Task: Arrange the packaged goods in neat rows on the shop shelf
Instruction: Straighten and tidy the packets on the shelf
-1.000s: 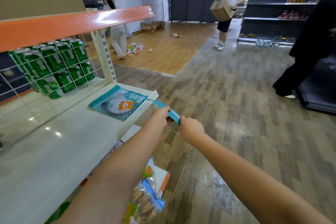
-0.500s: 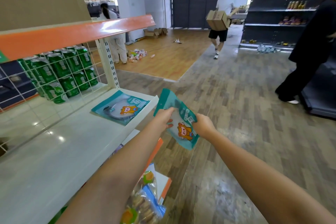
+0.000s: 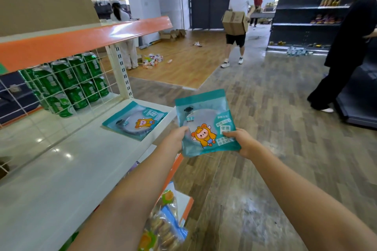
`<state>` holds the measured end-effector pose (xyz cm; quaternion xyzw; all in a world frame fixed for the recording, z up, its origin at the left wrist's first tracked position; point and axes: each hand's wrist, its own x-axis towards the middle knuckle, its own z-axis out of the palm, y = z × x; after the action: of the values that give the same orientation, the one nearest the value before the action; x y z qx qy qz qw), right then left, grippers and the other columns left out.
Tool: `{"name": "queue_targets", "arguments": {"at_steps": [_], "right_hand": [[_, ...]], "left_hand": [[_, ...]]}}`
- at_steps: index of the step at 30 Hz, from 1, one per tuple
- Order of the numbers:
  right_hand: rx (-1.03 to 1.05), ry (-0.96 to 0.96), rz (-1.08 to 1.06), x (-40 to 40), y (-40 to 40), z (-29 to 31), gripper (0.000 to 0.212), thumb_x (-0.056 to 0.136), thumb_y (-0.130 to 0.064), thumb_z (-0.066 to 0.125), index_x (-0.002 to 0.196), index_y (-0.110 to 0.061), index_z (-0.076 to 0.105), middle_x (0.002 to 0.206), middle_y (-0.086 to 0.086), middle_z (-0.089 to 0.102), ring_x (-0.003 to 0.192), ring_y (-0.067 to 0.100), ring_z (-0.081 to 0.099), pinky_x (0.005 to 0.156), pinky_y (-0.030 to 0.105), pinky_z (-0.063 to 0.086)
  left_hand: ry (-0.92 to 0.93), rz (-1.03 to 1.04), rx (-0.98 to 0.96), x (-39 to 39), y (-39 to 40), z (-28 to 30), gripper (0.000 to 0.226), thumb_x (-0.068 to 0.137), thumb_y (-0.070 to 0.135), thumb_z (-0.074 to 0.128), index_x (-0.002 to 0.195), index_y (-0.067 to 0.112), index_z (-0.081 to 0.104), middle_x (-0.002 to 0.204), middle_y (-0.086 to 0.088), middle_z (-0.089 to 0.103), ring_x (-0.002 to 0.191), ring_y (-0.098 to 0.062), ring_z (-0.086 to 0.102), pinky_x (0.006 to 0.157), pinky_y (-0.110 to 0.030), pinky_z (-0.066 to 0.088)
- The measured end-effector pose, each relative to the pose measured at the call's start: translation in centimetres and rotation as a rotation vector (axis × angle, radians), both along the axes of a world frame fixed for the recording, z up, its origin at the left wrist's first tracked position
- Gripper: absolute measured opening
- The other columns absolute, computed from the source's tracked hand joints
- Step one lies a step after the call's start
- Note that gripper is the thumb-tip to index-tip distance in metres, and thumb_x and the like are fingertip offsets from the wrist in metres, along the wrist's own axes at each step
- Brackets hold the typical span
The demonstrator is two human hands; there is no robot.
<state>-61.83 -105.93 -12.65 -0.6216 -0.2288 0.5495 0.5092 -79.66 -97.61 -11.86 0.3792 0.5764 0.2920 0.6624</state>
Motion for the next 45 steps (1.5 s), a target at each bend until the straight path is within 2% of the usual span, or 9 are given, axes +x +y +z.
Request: {"name": "queue_targets", "arguments": {"at_steps": [2, 4, 9, 15, 17, 21, 29, 34, 45], "right_hand": [[-0.024, -0.034, -0.010, -0.2, 0.1, -0.4, 0.027, 0.090, -0.008, 0.061, 0.116, -0.005, 0.054, 0.101, 0.010, 0.067, 0.080, 0.022, 0.067, 0.050, 0.027, 0.056], [-0.039, -0.073, -0.021, -0.6, 0.4, -0.6, 0.024, 0.091, -0.012, 0.061, 0.114, -0.006, 0.055, 0.102, 0.011, 0.067, 0.078, 0.021, 0.067, 0.048, 0.027, 0.056], [-0.067, -0.303, -0.057, -1.9, 2.5, -0.4, 0.019, 0.099, -0.029, 0.047, 0.104, -0.014, 0.057, 0.095, 0.008, 0.063, 0.080, 0.024, 0.062, 0.062, 0.031, 0.053], [0.000, -0.611, 0.011, -3.5, 5.3, 0.1, 0.031, 0.099, -0.022, 0.039, 0.077, -0.013, 0.059, 0.083, 0.009, 0.065, 0.067, 0.023, 0.059, 0.063, 0.031, 0.050], [0.001, -0.804, 0.080, -4.1, 6.3, 0.5, 0.028, 0.096, -0.022, 0.041, 0.088, -0.012, 0.065, 0.097, 0.011, 0.069, 0.085, 0.028, 0.064, 0.078, 0.035, 0.053], [0.016, -1.110, 0.268, -5.7, 8.3, 0.9, 0.026, 0.096, -0.023, 0.043, 0.099, -0.007, 0.063, 0.107, 0.013, 0.066, 0.098, 0.028, 0.060, 0.070, 0.027, 0.039], [0.161, -1.400, 0.564, -7.6, 14.8, 0.8, 0.031, 0.099, -0.020, 0.032, 0.112, -0.008, 0.058, 0.109, 0.012, 0.063, 0.097, 0.028, 0.059, 0.074, 0.030, 0.043], [0.337, -1.484, 0.636, -8.0, 18.4, 1.4, 0.032, 0.098, -0.023, 0.036, 0.115, -0.009, 0.059, 0.113, 0.015, 0.062, 0.101, 0.031, 0.058, 0.083, 0.035, 0.048], [0.524, -1.484, 0.864, -14.1, 22.5, 1.4, 0.030, 0.098, -0.018, 0.036, 0.115, -0.006, 0.058, 0.121, 0.017, 0.059, 0.110, 0.035, 0.054, 0.087, 0.036, 0.044]], "left_hand": [[-0.040, -0.013, 0.036, -0.5, -1.2, 0.9, 0.003, 0.091, 0.009, 0.056, 0.088, 0.008, 0.056, 0.082, -0.013, 0.061, 0.074, -0.027, 0.060, 0.086, -0.045, 0.050], [-0.034, -0.002, 0.021, -1.1, -0.9, 0.8, 0.015, 0.100, 0.014, 0.046, 0.091, 0.008, 0.057, 0.080, -0.010, 0.061, 0.070, -0.024, 0.058, 0.087, -0.046, 0.048], [0.034, 0.024, 0.073, -3.9, 1.7, 0.2, 0.025, 0.096, 0.022, 0.055, 0.108, 0.001, 0.061, 0.103, -0.013, 0.067, 0.092, -0.031, 0.064, 0.090, -0.049, 0.051], [0.008, 0.103, 0.120, -7.5, 2.6, 1.1, 0.017, 0.097, 0.017, 0.053, 0.091, 0.003, 0.060, 0.099, -0.015, 0.063, 0.095, -0.031, 0.060, 0.095, -0.053, 0.048], [0.003, 0.133, 0.124, -8.7, 3.4, 0.5, 0.018, 0.097, 0.017, 0.052, 0.090, 0.002, 0.060, 0.094, -0.014, 0.064, 0.096, -0.031, 0.060, 0.096, -0.053, 0.047], [0.025, 0.192, 0.113, -10.8, 4.8, -0.2, 0.038, 0.095, 0.024, 0.056, 0.123, -0.002, 0.057, 0.117, -0.020, 0.062, 0.109, -0.036, 0.060, 0.096, -0.053, 0.048], [-0.009, 0.435, 0.120, -13.1, 6.0, 0.4, 0.021, 0.099, 0.016, 0.049, 0.093, -0.001, 0.059, 0.076, -0.011, 0.057, 0.069, -0.026, 0.055, 0.097, -0.046, 0.047], [0.011, 0.563, 0.143, -14.2, 6.3, 0.9, 0.031, 0.097, 0.015, 0.054, 0.119, -0.006, 0.058, 0.078, -0.013, 0.059, 0.067, -0.026, 0.055, 0.088, -0.047, 0.048], [0.138, 0.787, 0.052, -20.5, 5.2, -0.5, 0.039, 0.088, 0.023, 0.066, 0.115, -0.005, 0.060, 0.105, -0.022, 0.066, 0.101, -0.036, 0.064, 0.093, -0.052, 0.050]]}}
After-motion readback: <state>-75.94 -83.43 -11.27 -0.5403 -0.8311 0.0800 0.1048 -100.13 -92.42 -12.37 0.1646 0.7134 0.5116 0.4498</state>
